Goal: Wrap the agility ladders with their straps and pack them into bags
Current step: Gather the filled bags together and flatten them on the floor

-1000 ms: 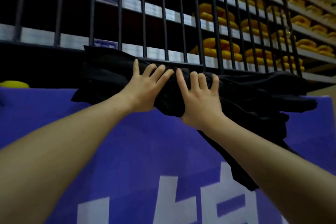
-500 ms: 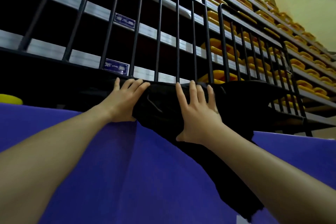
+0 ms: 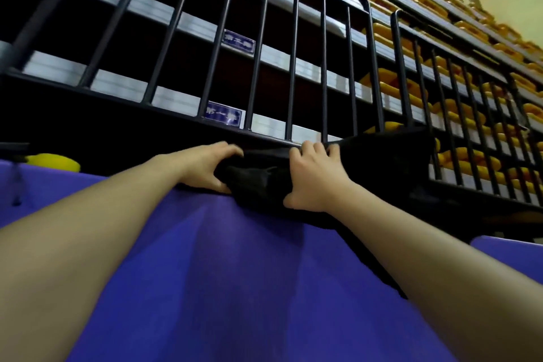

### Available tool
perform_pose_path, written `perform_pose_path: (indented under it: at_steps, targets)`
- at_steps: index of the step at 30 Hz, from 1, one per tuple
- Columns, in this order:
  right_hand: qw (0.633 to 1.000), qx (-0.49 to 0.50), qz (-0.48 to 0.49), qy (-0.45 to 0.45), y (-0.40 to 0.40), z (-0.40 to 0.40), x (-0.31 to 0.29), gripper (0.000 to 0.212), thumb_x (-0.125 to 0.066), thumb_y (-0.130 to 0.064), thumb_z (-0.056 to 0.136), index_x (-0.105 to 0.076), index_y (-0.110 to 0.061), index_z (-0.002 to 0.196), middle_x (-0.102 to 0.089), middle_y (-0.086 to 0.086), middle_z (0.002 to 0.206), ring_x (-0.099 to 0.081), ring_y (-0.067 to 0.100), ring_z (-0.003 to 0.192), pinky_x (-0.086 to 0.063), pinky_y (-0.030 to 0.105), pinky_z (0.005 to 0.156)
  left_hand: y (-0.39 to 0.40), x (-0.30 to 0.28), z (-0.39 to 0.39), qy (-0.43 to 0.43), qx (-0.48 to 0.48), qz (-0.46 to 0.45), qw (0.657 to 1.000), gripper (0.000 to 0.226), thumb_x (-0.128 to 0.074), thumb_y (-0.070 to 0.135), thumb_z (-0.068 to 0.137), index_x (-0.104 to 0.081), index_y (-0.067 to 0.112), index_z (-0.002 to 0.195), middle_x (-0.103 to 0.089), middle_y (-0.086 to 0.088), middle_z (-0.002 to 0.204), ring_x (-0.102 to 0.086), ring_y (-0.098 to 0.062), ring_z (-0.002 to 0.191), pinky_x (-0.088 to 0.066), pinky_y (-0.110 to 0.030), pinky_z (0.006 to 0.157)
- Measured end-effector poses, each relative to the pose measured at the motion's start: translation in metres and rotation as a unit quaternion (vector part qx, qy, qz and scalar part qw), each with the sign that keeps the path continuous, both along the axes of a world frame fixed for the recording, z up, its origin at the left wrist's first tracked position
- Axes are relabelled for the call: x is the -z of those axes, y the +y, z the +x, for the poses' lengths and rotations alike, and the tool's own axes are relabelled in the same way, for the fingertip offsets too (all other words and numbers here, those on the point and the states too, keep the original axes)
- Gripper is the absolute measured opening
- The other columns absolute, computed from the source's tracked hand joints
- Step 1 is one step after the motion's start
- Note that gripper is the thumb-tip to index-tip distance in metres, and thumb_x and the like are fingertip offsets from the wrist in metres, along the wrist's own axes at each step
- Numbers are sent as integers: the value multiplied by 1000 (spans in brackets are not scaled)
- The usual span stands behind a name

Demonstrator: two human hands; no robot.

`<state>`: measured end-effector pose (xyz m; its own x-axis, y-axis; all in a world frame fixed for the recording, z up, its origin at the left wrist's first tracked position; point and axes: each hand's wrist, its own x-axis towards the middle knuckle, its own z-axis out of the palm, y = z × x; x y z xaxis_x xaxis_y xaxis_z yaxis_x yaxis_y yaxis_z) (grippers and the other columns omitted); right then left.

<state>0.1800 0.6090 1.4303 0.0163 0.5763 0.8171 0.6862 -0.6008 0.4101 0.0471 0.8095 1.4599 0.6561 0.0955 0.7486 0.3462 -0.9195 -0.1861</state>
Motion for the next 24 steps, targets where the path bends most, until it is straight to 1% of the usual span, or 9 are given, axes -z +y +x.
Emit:
perform_pose_path:
  at_steps: [3, 6, 8, 10, 12, 15, 18, 20, 24]
  targets:
    - [999, -11, -32, 34, 23, 11, 5, 62, -64, -48, 78, -50, -8, 123, -45, 14, 128, -42, 33, 119, -30, 47, 102, 12, 8, 2, 63, -65, -59, 994, 55, -62, 35, 89, -42, 33, 140, -50, 5, 134, -49, -14, 122, -35, -22, 103]
    - [998, -31, -41, 48, 35, 22, 10, 56, -56, -49, 84, -48, -12, 125, -41, 10, 130, -40, 33, 120, -33, 46, 97, 8, 7, 5, 102, -79, -122, 984, 46, -56, 33, 92, -47, 34, 137, -55, 8, 131, -51, -14, 121, -37, -27, 104]
    - [998, -37, -34, 43, 39, 26, 12, 53, -54, -46, 86, -46, -12, 126, -39, 10, 131, -40, 34, 119, -35, 46, 92, -3, 4, 13, 110, -76, -118, 984, 42, -55, 33, 82, -60, 26, 123, -62, 3, 121, -56, -19, 113, -43, -30, 98]
    - [998, -40, -22, 32, 43, 29, 14, 51, -53, -43, 86, -46, -11, 124, -41, 11, 129, -42, 35, 116, -36, 45, 90, -20, 8, 26, 92, -34, -111, 989, 47, -54, 36, 68, -62, 22, 112, -65, 0, 113, -60, -21, 105, -47, -32, 90]
    - [999, -51, -10, 14, 44, 33, 18, 49, -53, -41, 86, -46, -9, 123, -42, 10, 127, -43, 34, 114, -37, 44, 90, -34, 21, 42, 71, -6, -68, 995, 58, -64, 37, 75, -51, 23, 130, -57, 4, 123, -54, -18, 111, -45, -33, 95]
    - [996, -85, 11, -3, 42, 41, 23, 51, -55, -38, 84, -43, -11, 125, -39, 9, 130, -43, 32, 114, -37, 43, 91, -38, 39, 63, -10, -51, 69, 996, 61, -68, 50, 77, -47, 26, 130, -55, 5, 123, -52, -19, 113, -47, -41, 92]
    - [992, -114, 39, -21, 33, 46, 24, 62, -61, -42, 81, -42, -11, 131, -35, 8, 136, -40, 31, 117, -38, 42, 90, -29, 40, 64, -36, -20, 62, 997, 50, -67, 42, 83, -51, 24, 127, -56, 3, 121, -53, -21, 111, -47, -45, 88]
    - [990, -106, 71, -67, 22, 53, 27, 67, -63, -50, 75, -49, -10, 127, -41, 9, 134, -44, 33, 116, -35, 44, 90, -24, 36, 62, -25, 6, 58, 998, 44, -67, 33, 86, -53, 22, 126, -57, 2, 121, -51, -23, 113, -43, -45, 92]
    - [984, -37, 157, -71, 0, 77, 38, 78, -48, -71, 68, -58, -7, 114, -52, 15, 123, -50, 39, 109, -25, 53, 94, -26, 31, 59, 7, -113, 105, 988, 53, -53, 47, 92, -37, 33, 142, -38, 11, 145, -28, -21, 132, -19, -39, 106]
